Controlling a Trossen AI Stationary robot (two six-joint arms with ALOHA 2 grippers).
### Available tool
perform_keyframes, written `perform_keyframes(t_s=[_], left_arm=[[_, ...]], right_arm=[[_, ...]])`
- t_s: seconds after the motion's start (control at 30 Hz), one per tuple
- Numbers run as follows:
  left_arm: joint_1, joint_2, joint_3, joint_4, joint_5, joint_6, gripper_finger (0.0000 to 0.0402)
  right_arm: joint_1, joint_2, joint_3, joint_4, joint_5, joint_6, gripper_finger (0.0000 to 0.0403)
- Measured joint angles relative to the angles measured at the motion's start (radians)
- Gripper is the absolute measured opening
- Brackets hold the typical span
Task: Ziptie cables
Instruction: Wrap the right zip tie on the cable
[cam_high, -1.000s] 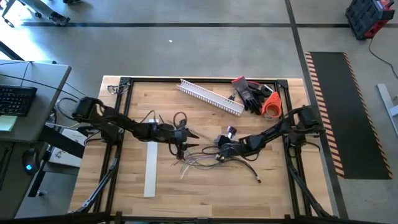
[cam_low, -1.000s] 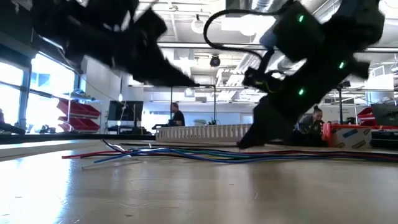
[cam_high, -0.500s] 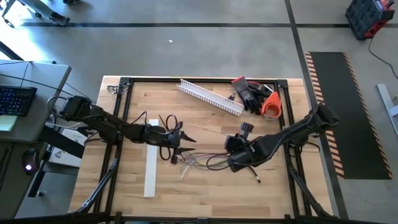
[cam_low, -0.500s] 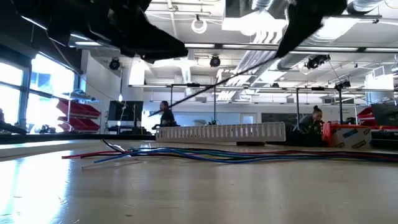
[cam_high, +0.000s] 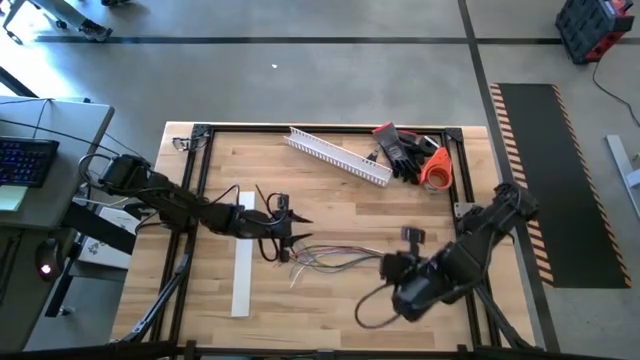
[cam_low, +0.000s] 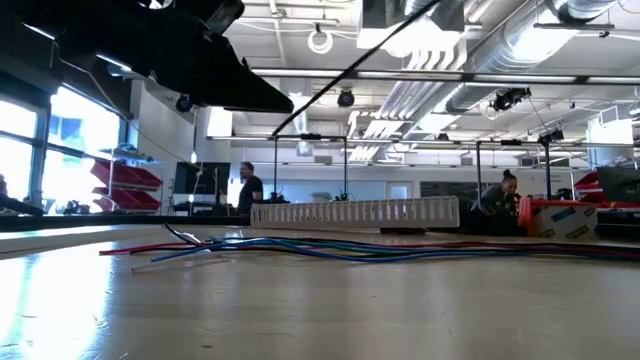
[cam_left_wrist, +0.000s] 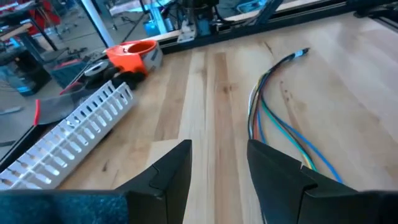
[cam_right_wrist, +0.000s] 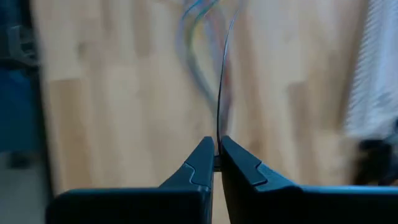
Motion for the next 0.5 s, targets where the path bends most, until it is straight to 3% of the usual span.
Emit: perform_keyframes(t_s=[0.3,0.5], left_arm=[[-0.005,0.0,0.0,0.043,-0.02,0.001,0.014],[-0.004,0.07,0.01,0.183,0.101,0.042,0.014]], right_arm=[[0.122,0.091,0.072,-0.013,-0.226,0.285,0.0],[0.17,0.112,0.071,-0.016,-0.357,0.496,0.0]])
